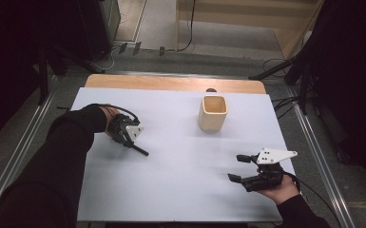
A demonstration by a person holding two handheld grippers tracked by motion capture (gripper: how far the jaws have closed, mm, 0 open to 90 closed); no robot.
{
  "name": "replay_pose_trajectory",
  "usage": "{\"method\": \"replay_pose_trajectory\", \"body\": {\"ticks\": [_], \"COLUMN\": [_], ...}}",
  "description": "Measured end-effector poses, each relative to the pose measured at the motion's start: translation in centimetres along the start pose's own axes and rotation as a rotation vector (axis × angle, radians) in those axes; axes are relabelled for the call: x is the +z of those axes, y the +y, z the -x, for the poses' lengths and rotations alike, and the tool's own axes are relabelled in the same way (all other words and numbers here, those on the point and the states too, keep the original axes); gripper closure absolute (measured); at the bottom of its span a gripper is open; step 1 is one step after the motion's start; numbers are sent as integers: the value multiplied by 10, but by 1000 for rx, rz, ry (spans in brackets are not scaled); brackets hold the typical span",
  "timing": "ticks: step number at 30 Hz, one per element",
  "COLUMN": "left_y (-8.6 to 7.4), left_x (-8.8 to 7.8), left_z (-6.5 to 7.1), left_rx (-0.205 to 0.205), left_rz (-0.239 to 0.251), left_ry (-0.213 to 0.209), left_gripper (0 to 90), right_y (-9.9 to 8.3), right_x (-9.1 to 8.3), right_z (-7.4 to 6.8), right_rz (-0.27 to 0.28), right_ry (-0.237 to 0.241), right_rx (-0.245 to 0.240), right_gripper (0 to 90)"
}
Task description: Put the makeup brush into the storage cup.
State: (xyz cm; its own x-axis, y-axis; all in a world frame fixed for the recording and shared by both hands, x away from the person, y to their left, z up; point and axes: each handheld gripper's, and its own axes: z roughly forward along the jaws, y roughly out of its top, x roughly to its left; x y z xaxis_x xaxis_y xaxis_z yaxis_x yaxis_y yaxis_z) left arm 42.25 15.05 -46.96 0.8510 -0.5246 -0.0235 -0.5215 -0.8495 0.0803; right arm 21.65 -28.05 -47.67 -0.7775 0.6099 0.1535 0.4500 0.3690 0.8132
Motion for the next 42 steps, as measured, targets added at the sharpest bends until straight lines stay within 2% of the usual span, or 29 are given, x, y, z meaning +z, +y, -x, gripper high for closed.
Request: {"method": "replay_pose_trajectory", "body": {"ticks": [8, 9, 12, 14, 16, 19, 20, 21, 24, 29, 31, 33, 34, 35, 38, 42], "left_y": [-1, -1, -1, -1, -1, 0, -1, -1, -2, -5, -6, -7, -8, -8, -10, -14], "left_x": [-2, -4, -12, -16, -21, -29, -31, -33, -38, -48, -51, -53, -54, -54, -54, -55], "left_z": [0, 0, 2, 2, 3, 4, 5, 6, 7, 9, 10, 10, 11, 13, 17, 25], "left_rx": [-9, 1, -28, -47, -77, -179, -199, -209, -302, -423, -459, -496, -508, -507, -541, -580], "left_rz": [19, 28, 59, 55, 69, 112, 122, 126, 122, 140, 165, 175, 197, 217, 238, 278], "left_ry": [0, 11, 30, 31, 28, 28, 20, 15, -5, -13, -13, -36, -63, -69, -73, -53], "left_gripper": [798, 798, 798, 798, 799, 798, 798, 799, 799, 799, 799, 799, 799, 799, 799, 798], "right_y": [0, 0, 0, 0, 0, 0, 0, 0, 0, 0, 0, 0, 0, 0, 0, 1], "right_x": [0, 0, 0, 1, 0, 0, 0, 0, 0, 1, 1, 1, 1, 1, 2, 4], "right_z": [0, 0, 0, 0, 0, 0, 0, 0, 0, 1, 0, 0, 1, 1, 2, 2], "right_rz": [0, -1, -2, -4, -4, 1, 1, 1, -4, -2, -4, -2, -3, -4, -9, -10], "right_ry": [2, 3, 6, 7, 7, 6, 6, 6, 6, 8, 8, 7, 7, 6, 5, 7], "right_rx": [2, 3, 2, 3, 3, 3, 4, 4, 11, 14, 14, 14, 15, 16, 22, 20], "right_gripper": [233, 233, 233, 233, 233, 233, 233, 233, 233, 232, 232, 233, 233, 233, 233, 233]}}
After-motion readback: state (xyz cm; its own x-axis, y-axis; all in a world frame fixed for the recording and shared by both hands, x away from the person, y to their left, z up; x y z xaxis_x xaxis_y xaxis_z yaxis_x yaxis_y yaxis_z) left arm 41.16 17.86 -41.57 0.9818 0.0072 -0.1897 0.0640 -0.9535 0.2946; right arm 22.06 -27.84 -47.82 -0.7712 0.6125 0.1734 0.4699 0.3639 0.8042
